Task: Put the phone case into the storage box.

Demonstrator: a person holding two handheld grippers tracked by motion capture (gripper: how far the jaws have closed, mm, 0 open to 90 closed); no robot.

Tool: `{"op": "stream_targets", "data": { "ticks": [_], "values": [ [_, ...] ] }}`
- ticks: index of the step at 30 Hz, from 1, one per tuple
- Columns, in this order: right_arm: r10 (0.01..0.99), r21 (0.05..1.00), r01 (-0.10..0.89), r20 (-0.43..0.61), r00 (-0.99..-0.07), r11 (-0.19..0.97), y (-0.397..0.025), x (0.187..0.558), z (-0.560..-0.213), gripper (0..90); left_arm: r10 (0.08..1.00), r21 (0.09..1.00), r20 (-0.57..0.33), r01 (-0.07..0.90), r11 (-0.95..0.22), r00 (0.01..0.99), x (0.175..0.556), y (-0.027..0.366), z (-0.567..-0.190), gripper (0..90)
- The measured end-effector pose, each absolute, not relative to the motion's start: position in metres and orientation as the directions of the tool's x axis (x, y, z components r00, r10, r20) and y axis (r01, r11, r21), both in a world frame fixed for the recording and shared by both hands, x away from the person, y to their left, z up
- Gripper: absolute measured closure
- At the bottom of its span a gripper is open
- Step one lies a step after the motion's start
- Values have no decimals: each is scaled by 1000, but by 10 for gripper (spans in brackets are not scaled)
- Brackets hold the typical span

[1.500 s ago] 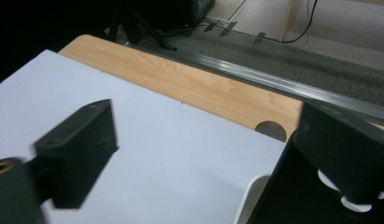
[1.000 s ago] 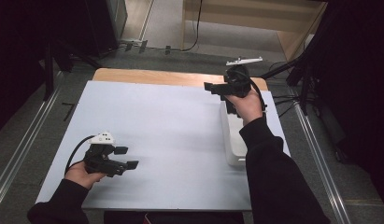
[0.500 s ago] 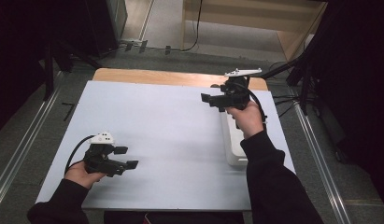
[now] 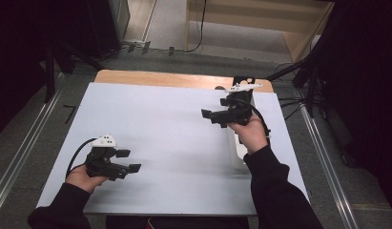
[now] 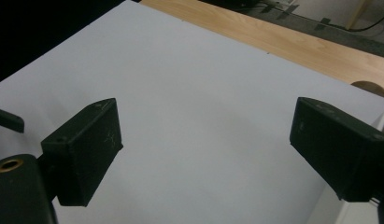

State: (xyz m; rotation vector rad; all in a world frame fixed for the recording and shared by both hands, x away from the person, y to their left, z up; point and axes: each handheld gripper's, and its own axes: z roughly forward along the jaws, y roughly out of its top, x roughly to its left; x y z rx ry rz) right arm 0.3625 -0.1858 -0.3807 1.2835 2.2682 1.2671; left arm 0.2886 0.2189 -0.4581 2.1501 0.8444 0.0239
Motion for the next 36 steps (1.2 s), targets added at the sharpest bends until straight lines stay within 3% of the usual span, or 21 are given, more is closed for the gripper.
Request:
{"op": "stream_targets", "data": {
  "ticks": [36],
  "values": [
    [696, 796, 517, 177, -696, 315, -174, 296, -413, 188, 573, 695, -252, 558, -454, 780, 288, 219, -457, 231]
  ]
}}
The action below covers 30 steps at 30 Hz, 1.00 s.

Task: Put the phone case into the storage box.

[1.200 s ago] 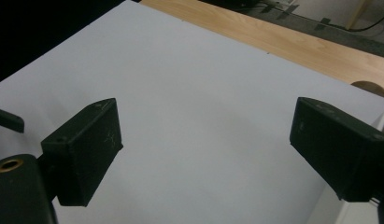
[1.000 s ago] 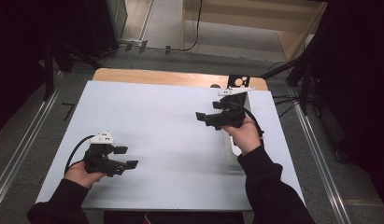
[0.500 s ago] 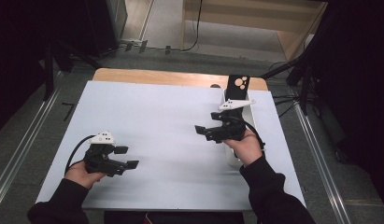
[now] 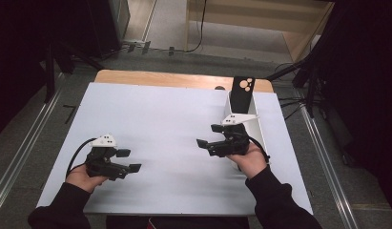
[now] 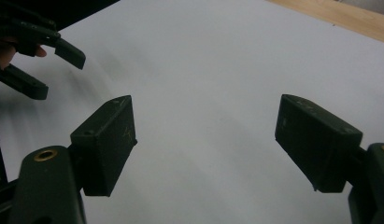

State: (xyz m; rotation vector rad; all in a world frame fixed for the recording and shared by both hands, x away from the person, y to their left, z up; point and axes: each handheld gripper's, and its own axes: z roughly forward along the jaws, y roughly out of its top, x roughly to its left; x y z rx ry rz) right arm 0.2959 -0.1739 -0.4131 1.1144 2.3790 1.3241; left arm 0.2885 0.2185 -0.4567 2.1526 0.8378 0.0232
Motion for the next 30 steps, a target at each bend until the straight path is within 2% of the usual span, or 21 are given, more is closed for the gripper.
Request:
{"op": "stream_targets", "data": {
  "ticks": [30],
  "values": [
    [671, 765, 559, 234, -704, 320, -193, 249, -451, 188, 575, 696, -256, 561, -448, 777, 288, 218, -457, 231]
  ]
}}
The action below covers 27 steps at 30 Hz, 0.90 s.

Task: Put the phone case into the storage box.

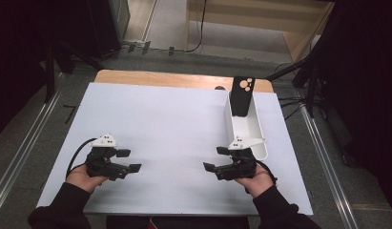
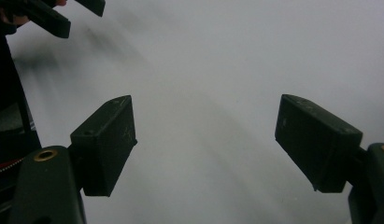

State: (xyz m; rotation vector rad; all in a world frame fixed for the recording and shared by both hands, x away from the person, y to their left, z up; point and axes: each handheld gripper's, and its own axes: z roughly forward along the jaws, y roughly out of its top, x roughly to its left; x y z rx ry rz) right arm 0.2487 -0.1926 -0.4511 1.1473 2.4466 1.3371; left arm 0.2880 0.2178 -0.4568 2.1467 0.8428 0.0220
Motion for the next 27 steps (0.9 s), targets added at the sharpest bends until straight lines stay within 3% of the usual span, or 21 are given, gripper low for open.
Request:
{"op": "stream_targets", "data": {
  "ticks": [27],
  "values": [
    [677, 757, 556, 212, -705, 343, -223, 212, -472, 188, 565, 703, -264, 557, -443, 782, 282, 219, -456, 231]
  ]
}}
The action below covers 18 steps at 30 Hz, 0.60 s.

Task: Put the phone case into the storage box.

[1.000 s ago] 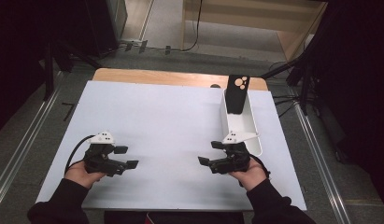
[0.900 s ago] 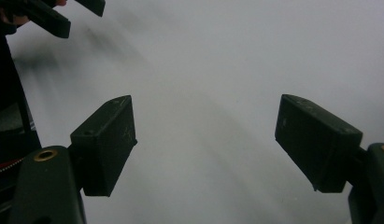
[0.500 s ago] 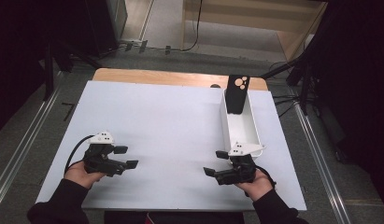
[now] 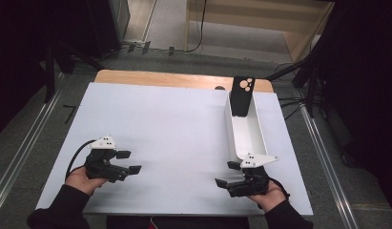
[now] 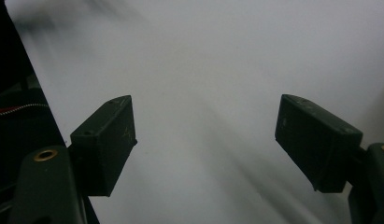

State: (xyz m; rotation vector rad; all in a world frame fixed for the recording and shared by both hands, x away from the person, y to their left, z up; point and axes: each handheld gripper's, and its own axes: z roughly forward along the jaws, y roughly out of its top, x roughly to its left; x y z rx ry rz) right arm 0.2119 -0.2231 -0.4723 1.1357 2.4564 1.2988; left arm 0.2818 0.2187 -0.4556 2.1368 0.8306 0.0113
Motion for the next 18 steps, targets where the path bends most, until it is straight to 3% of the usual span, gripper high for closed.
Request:
{"op": "stream_targets", "data": {
  "ticks": [18],
  "values": [
    [682, 740, 565, 200, -703, 365, -235, 211, -477, 188, 557, 700, -268, 556, -448, 786, 277, 220, -457, 231]
  ]
}}
